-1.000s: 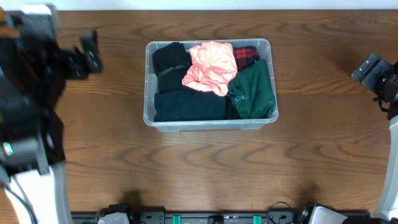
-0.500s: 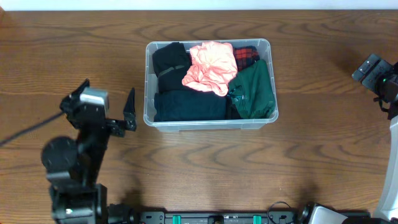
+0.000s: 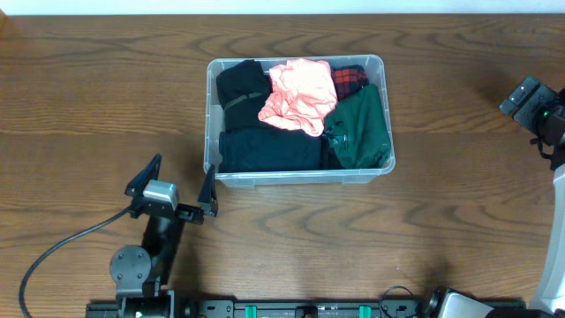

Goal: Pack container

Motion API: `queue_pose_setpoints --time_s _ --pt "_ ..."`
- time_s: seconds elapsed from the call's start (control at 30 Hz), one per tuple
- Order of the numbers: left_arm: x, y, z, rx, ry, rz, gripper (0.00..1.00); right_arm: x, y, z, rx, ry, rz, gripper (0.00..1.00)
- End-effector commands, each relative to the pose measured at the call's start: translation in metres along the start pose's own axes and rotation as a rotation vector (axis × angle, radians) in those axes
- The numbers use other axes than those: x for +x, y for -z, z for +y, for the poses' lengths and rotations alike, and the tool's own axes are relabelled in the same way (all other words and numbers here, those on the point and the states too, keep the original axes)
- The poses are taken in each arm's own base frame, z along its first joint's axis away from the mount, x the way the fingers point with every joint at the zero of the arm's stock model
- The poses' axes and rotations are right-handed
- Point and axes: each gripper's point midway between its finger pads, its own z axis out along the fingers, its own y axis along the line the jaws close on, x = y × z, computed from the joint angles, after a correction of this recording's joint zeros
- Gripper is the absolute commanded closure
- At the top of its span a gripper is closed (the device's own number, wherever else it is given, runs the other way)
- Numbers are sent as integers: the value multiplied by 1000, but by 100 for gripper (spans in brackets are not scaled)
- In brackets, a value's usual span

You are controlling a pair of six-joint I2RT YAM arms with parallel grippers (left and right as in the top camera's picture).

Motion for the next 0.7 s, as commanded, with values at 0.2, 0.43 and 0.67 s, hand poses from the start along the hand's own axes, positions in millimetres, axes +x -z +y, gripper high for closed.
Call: queue_pose_setpoints --time_s 0.2,0.43,0.67 --pt "28 8 -1 -1 9 -5 2 -1 0 -2 5 -12 -2 1" --pt "55 13 1 -15 31 85 2 -1 0 -2 5 -13 -2 1" --pt "90 20 10 -78 58 224 2 -1 0 -2 5 -13 -2 1"
